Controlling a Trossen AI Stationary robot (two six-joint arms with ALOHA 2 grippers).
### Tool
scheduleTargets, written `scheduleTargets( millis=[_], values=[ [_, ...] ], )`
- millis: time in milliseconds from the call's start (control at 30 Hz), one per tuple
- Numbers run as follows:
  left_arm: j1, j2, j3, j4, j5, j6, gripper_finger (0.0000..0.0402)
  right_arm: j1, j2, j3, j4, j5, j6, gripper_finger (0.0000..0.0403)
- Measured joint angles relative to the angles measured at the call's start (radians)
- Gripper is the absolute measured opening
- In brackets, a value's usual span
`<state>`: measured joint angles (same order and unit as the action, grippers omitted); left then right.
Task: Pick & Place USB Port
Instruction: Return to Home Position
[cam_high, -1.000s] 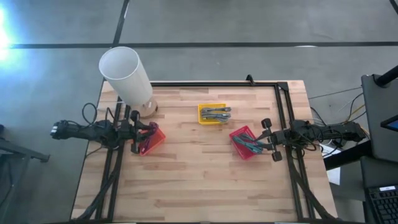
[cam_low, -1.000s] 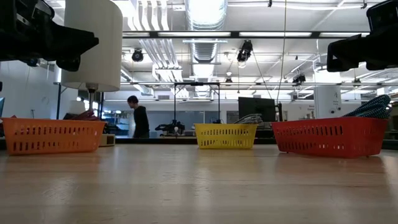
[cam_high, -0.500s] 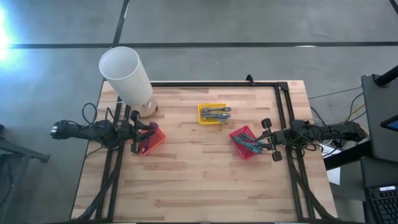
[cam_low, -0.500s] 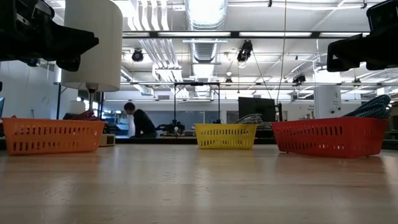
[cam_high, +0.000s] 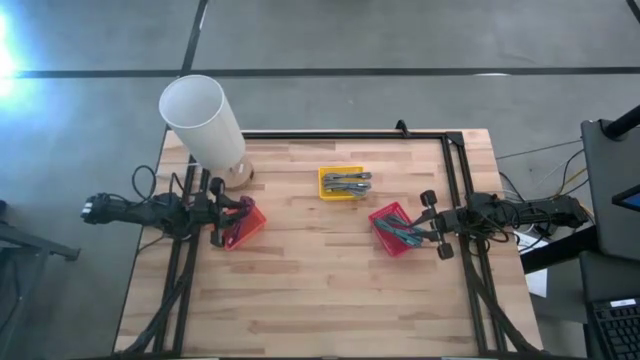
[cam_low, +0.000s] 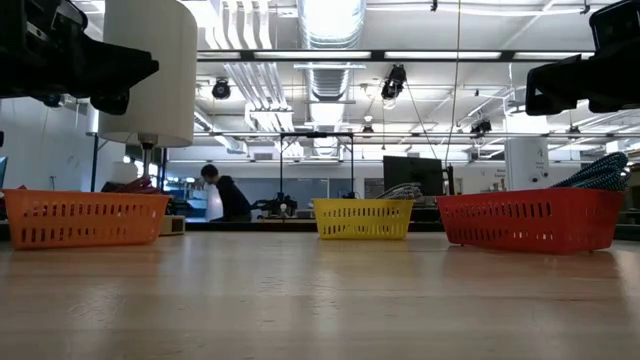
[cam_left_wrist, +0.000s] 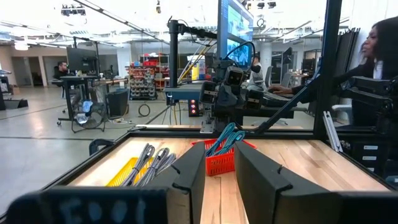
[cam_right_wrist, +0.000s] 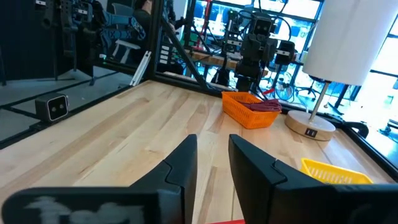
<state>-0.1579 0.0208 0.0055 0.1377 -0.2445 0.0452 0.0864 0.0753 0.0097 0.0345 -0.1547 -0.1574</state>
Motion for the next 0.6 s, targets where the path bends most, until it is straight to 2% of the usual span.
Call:
scheduleTargets(
  millis=[600],
  values=[
    [0.0,0.0,0.0,0.0,0.0,0.0,0.0094,0.0,0.0,0.0,0.0,0.0,0.0,0.0068]
  ],
)
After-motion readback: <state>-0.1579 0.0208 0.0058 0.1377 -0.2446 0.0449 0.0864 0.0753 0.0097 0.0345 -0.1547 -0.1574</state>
